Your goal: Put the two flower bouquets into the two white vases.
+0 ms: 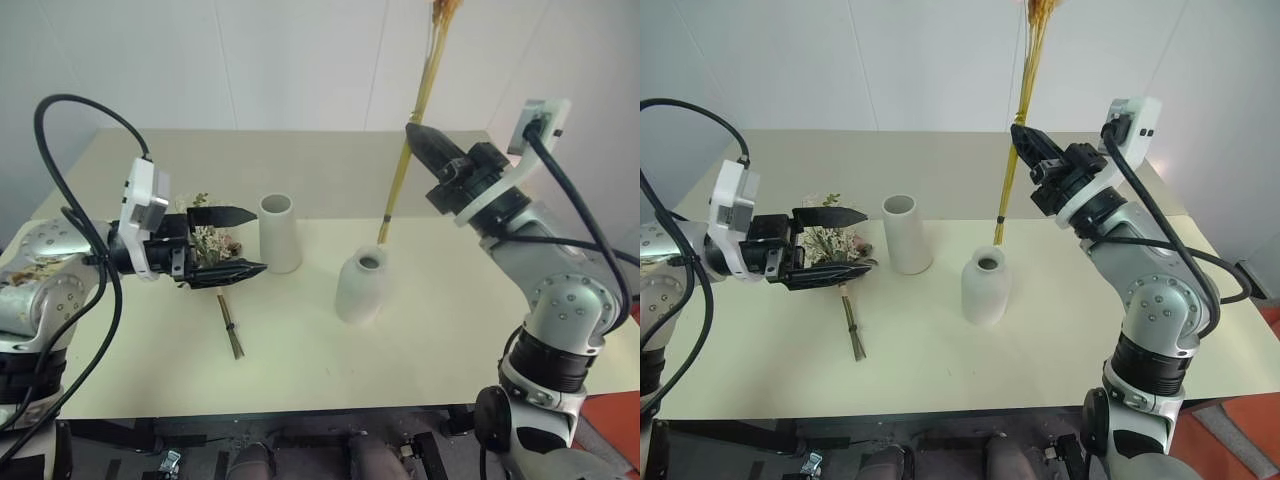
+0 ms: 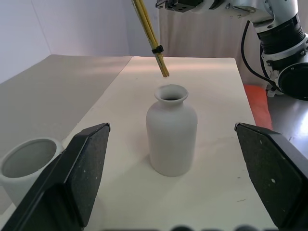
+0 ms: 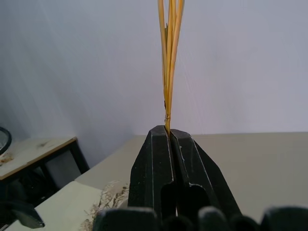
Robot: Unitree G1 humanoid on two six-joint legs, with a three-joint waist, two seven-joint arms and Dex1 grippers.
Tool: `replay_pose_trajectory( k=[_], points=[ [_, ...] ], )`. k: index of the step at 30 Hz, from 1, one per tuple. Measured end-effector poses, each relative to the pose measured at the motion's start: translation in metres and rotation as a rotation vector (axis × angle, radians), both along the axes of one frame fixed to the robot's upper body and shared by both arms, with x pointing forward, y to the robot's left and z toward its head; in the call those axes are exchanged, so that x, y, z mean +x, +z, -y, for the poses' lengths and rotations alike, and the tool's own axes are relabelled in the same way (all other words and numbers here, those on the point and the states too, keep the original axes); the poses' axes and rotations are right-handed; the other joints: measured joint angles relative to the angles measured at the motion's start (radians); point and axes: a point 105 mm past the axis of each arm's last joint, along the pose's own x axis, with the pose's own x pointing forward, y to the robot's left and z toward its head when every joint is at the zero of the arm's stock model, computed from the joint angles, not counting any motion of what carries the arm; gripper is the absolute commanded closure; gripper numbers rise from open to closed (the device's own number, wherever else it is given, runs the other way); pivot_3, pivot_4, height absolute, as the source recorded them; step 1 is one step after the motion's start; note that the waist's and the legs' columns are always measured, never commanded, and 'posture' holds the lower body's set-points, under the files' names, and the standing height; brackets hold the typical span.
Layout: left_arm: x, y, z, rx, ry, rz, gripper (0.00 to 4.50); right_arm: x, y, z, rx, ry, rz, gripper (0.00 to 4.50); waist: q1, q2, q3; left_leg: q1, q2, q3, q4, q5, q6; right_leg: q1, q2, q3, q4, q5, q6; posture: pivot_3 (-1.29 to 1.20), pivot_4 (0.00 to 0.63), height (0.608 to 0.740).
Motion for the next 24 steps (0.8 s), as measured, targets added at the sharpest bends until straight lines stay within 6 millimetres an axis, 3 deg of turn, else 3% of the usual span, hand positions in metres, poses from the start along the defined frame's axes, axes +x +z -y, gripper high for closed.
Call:
replay_pose_trajectory(
  k=[10, 15, 24],
  points=[
    [0.002, -0.001, 0.002, 0.014, -0.015, -0.003, 0.00, 0.001, -0.042, -0.010, -0.033, -0.002, -0.082, 4.46, 0.000, 0.000, 0.000, 0.000, 0.000, 0.000, 0.000, 0.000, 0.000, 0.000, 0.000, 0.000, 0.000, 0.000, 0.000, 0.00, 0.150, 0.740],
    [0.002, -0.002, 0.001, 0.012, -0.013, -0.006, 0.00, 0.000, -0.069, -0.008, -0.071, -0.011, -0.112, 3.09, 0.001, 0.000, 0.000, 0.000, 0.000, 0.000, 0.000, 0.000, 0.000, 0.000, 0.000, 0.000, 0.000, 0.000, 0.000, 0.00, 0.150, 0.740],
    [0.003, 0.000, -0.003, 0.006, 0.016, -0.002, 0.00, -0.017, -0.087, 0.004, -0.160, -0.008, -0.086, 0.02, 0.001, 0.000, 0.000, 0.000, 0.000, 0.000, 0.000, 0.000, 0.000, 0.000, 0.000, 0.000, 0.000, 0.000, 0.000, 0.00, 0.150, 0.740]
  ],
)
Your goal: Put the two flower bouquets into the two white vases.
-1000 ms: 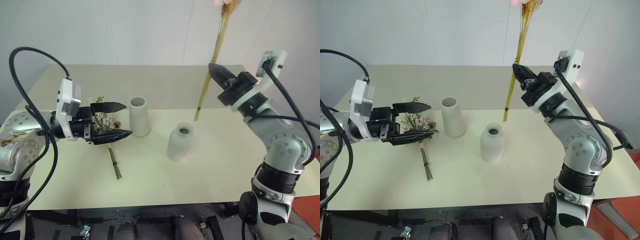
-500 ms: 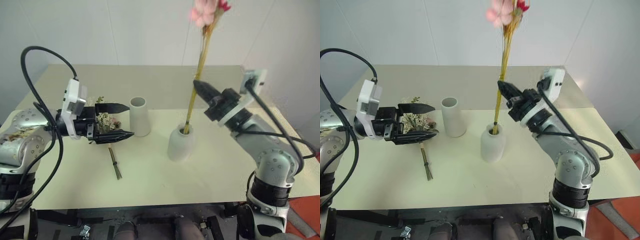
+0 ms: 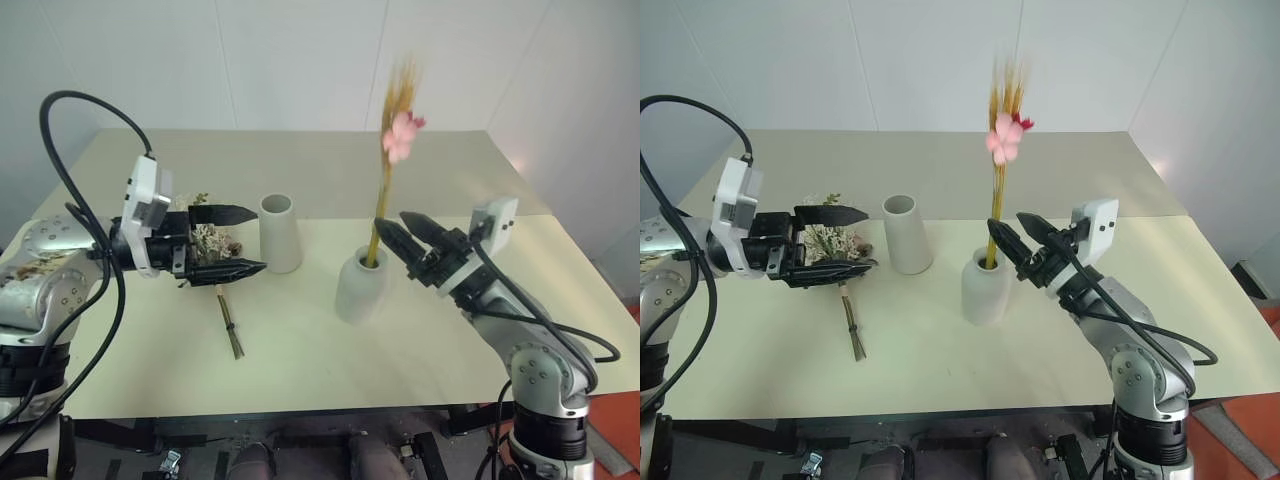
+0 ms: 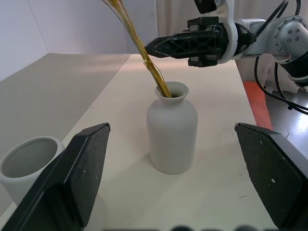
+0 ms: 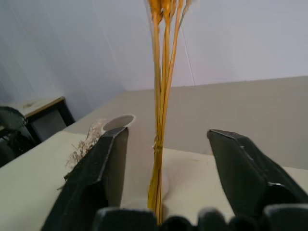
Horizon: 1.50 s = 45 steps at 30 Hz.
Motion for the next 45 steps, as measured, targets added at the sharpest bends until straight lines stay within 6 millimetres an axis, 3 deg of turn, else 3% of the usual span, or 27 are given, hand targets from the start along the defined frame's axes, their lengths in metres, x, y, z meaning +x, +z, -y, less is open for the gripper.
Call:
replay_pose_trajectory(
  k=[8, 13, 23, 29, 32, 36, 43, 45],
  points=[
    [0.008, -0.008, -0.022, 0.036, 0.196, -0.035, 0.00, -0.018, 0.013, 0.032, -0.210, 0.076, 0.048, 0.02, 0.002, 0.000, 0.000, 0.002, 0.000, 0.000, 0.000, 0.000, 0.000, 0.002, 0.000, 0.000, 0.000, 0.000, -0.001, 0.00, 0.150, 0.740],
    [0.017, -0.020, -0.046, 0.190, 0.443, -0.102, 0.00, -0.023, 0.025, 0.051, -0.361, 0.158, 0.028, 0.02, 0.000, 0.000, 0.000, 0.003, 0.000, 0.000, 0.000, 0.000, 0.000, 0.002, 0.000, 0.000, -0.001, -0.002, -0.003, 0.00, 0.150, 0.740],
    [0.033, -0.076, -0.065, 0.476, 0.813, -0.496, 0.00, -0.022, 0.051, 0.063, -0.461, 0.273, 0.055, 0.02, 0.005, -0.001, 0.001, 0.004, -0.001, 0.000, -0.001, 0.000, 0.000, 0.003, 0.000, 0.000, -0.001, -0.002, -0.001, 0.00, 0.150, 0.740],
    [0.042, -0.113, -0.055, 0.520, 0.887, -0.644, 0.00, -0.020, 0.051, 0.067, -0.509, 0.342, 0.052, 0.02, 0.007, -0.001, 0.001, 0.004, -0.002, -0.001, -0.001, 0.000, 0.000, 0.003, 0.000, 0.000, -0.001, -0.001, 0.000, 0.00, 0.150, 0.740],
    [0.047, -0.120, -0.054, 0.533, 0.909, -0.660, 0.55, -0.014, 0.053, 0.070, -0.532, 0.348, 0.066, 0.00, 0.003, -0.001, 0.001, 0.004, -0.002, -0.001, -0.001, 0.000, 0.000, 0.003, 0.000, 0.000, 0.000, -0.001, 0.000, 0.00, 0.150, 0.740],
    [0.050, -0.128, -0.054, 0.550, 0.932, -0.675, 1.82, -0.009, 0.058, 0.072, -0.554, 0.348, 0.086, 0.00, 0.003, -0.001, 0.001, 0.004, -0.002, -0.001, -0.001, 0.000, 0.000, 0.003, 0.000, 0.001, 0.000, -0.001, 0.000, 0.00, 0.150, 0.740],
    [0.056, -0.123, -0.066, 0.528, 1.015, -0.649, 4.06, -0.011, 0.056, 0.074, -0.583, 0.371, 0.072, 0.00, 0.008, -0.001, 0.001, 0.004, -0.002, -0.001, -0.001, 0.000, 0.000, 0.003, 0.000, 0.001, 0.000, -0.001, 0.000, 0.00, 0.150, 0.740],
    [0.057, -0.119, -0.069, 0.511, 1.031, -0.641, 4.42, -0.011, 0.055, 0.075, -0.590, 0.369, 0.070, 0.00, 0.008, -0.001, 0.001, 0.004, -0.002, -0.001, -0.001, 0.000, 0.000, 0.003, -0.001, 0.001, 0.001, -0.001, 0.000, 0.00, 0.150, 0.740]
  ],
)
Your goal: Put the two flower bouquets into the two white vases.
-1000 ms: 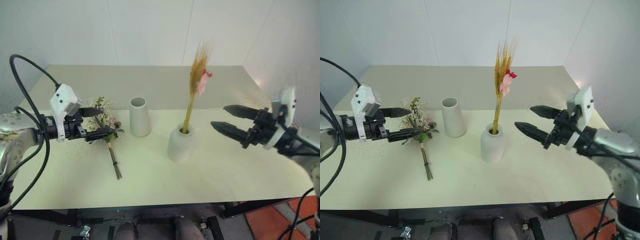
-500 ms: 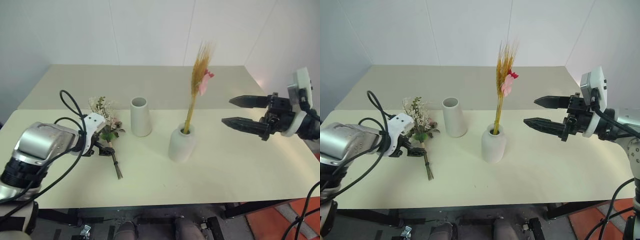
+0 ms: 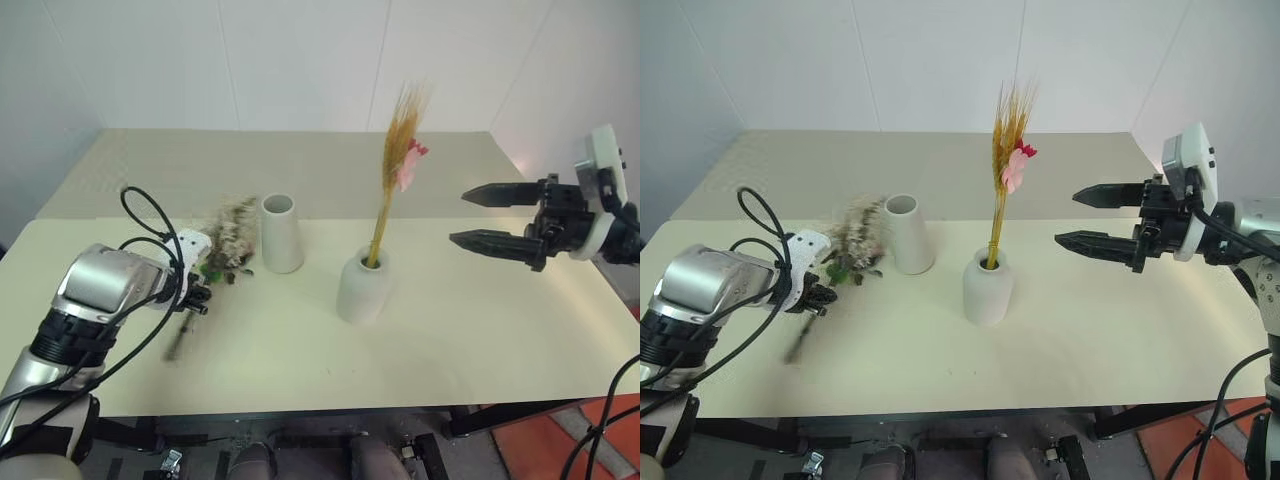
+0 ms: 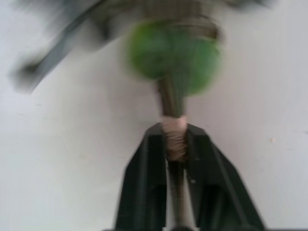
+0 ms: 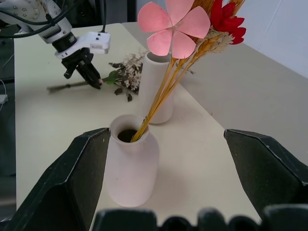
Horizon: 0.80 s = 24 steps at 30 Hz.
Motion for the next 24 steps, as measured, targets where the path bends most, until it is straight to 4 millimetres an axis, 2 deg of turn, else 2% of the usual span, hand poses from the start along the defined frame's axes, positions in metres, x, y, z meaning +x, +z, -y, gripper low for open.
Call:
replay_pose_trajectory(
  k=[3, 7, 11, 15, 19, 21, 24],
  points=[
    [0.002, 0.003, -0.004, -0.004, 0.023, 0.025, 4.42, -0.001, 0.001, 0.000, -0.003, -0.003, 0.007, 0.00, 0.000, 0.000, 0.000, 0.000, 0.000, 0.000, 0.000, 0.000, 0.000, 0.000, 0.000, 0.000, 0.000, 0.000, 0.000, 0.00, 0.150, 0.740],
    [0.012, 0.012, -0.008, -0.010, 0.058, 0.135, 4.42, -0.011, 0.005, -0.013, -0.028, 0.019, 0.060, 0.00, 0.003, 0.000, 0.000, 0.000, 0.000, -0.001, 0.000, 0.000, 0.000, 0.000, 0.000, 0.000, 0.000, 0.000, 0.000, 0.00, 0.150, 0.740],
    [0.026, 0.041, -0.024, -0.004, 0.115, 0.324, 4.42, -0.017, 0.007, -0.026, -0.030, 0.004, 0.065, 0.00, 0.006, 0.000, 0.000, 0.000, 0.000, -0.001, 0.000, 0.000, 0.000, 0.000, 0.000, 0.000, 0.000, 0.000, 0.000, 0.00, 0.150, 0.740],
    [0.035, 0.072, -0.024, -0.042, 0.094, 0.522, 4.42, -0.013, 0.009, -0.027, 0.006, -0.051, 0.014, 0.00, 0.016, 0.000, 0.000, -0.001, -0.001, 0.000, 0.000, 0.000, 0.000, 0.000, -0.001, 0.000, 0.000, 0.001, 0.000, 0.00, 0.150, 0.740],
    [0.041, 0.113, -0.005, -0.151, -0.015, 0.718, 4.42, -0.009, 0.023, -0.017, 0.024, -0.082, 0.020, 0.00, 0.025, 0.000, 0.000, -0.003, -0.001, -0.001, 0.001, 0.000, 0.000, 0.000, -0.001, -0.001, -0.001, 0.001, 0.000, 0.00, 0.150, 0.740],
    [0.041, 0.136, 0.004, -0.209, -0.067, 0.809, 4.42, -0.005, 0.022, -0.012, 0.022, -0.097, 0.008, 0.00, 0.028, 0.000, 0.000, -0.003, -0.001, -0.001, 0.001, 0.000, 0.000, 0.000, -0.002, -0.001, -0.002, 0.001, 0.000, 0.00, 0.150, 0.740],
    [0.040, 0.157, 0.021, -0.312, -0.139, 0.877, 4.42, -0.001, 0.019, -0.008, 0.021, -0.101, -0.003, 0.00, 0.027, 0.000, 0.000, -0.004, -0.002, -0.001, 0.002, 0.000, 0.000, 0.000, -0.002, -0.001, -0.002, 0.001, 0.001, 0.00, 0.150, 0.740]
  ],
)
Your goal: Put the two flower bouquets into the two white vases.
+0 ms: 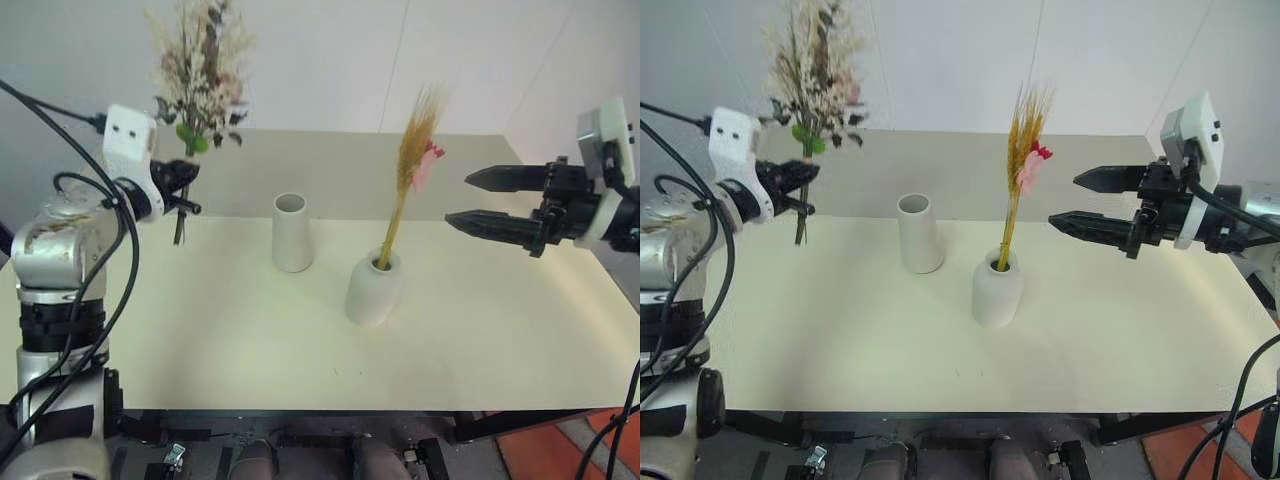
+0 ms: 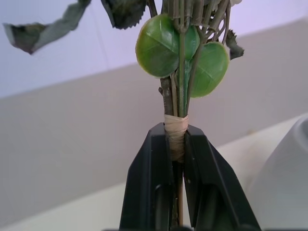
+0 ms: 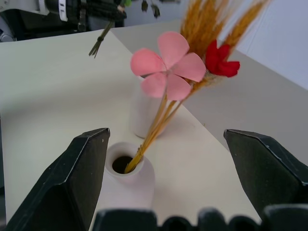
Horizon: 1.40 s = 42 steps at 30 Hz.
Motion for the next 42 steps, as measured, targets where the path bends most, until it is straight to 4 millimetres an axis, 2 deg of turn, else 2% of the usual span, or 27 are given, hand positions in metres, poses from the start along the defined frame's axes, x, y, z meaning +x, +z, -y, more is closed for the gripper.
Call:
replay_pose_trajectory(
  k=[3, 7, 12, 21, 25, 31, 39, 42],
  points=[
    [-0.003, 0.022, 0.022, -0.071, -0.114, 0.065, 4.42, 0.006, -0.007, 0.001, -0.016, 0.006, -0.001, 0.00, -0.002, 0.000, 0.000, 0.000, 0.000, 0.000, 0.001, 0.000, 0.000, 0.000, 0.000, 0.000, 0.000, 0.001, 0.001, 0.00, 0.150, 0.740],
    [-0.007, 0.047, 0.033, -0.159, -0.203, 0.120, 4.42, 0.017, -0.019, 0.007, -0.018, -0.001, -0.021, 0.00, -0.010, 0.000, 0.000, 0.000, 0.000, -0.001, 0.001, 0.000, 0.000, 0.000, 0.000, 0.000, 0.001, 0.001, 0.001, 0.00, 0.150, 0.740],
    [-0.012, 0.063, 0.045, -0.210, -0.309, 0.133, 4.42, 0.031, -0.031, 0.012, -0.008, 0.003, -0.052, 0.00, -0.016, 0.000, 0.000, 0.000, -0.001, -0.001, 0.001, 0.000, 0.000, 0.000, 0.000, 0.000, 0.001, 0.001, 0.002, 0.00, 0.150, 0.740],
    [-0.019, 0.056, 0.070, -0.297, -0.540, 0.079, 4.42, 0.039, -0.035, 0.008, -0.017, 0.020, -0.049, 0.00, -0.010, 0.000, 0.000, 0.000, -0.001, -0.002, 0.002, 0.000, 0.000, 0.000, 0.000, 0.000, 0.001, 0.001, 0.002, 0.00, 0.150, 0.740],
    [-0.013, 0.051, 0.071, -0.310, -0.544, 0.064, 4.42, 0.038, -0.034, 0.006, -0.017, 0.028, -0.045, 0.00, -0.010, 0.000, 0.000, 0.000, -0.001, -0.002, 0.002, 0.000, 0.000, 0.000, 0.000, 0.000, 0.001, 0.001, 0.002, 0.00, 0.150, 0.740],
    [-0.002, 0.046, 0.084, -0.299, -0.554, 0.130, 4.42, 0.035, -0.034, 0.002, -0.026, 0.038, -0.030, 0.00, -0.009, 0.000, 0.000, 0.000, -0.001, -0.002, 0.002, 0.000, 0.000, 0.000, 0.000, 0.000, 0.001, 0.001, 0.002, 0.00, 0.150, 0.740],
    [0.020, 0.024, 0.095, -0.291, -0.532, 0.113, 4.42, 0.030, -0.035, 0.006, -0.016, 0.008, -0.017, 0.00, -0.010, 0.000, 0.000, -0.001, -0.002, -0.002, 0.002, 0.000, 0.000, 0.000, 0.000, 0.000, 0.002, 0.001, 0.002, 0.00, 0.150, 0.740],
    [0.027, 0.023, 0.097, -0.305, -0.516, 0.119, 4.42, 0.028, -0.037, 0.007, -0.004, 0.003, -0.027, 0.00, -0.009, 0.000, 0.000, -0.001, -0.002, -0.002, 0.003, 0.000, 0.000, 0.000, 0.000, 0.000, 0.001, 0.001, 0.002, 0.00, 0.150, 0.740]
  ],
)
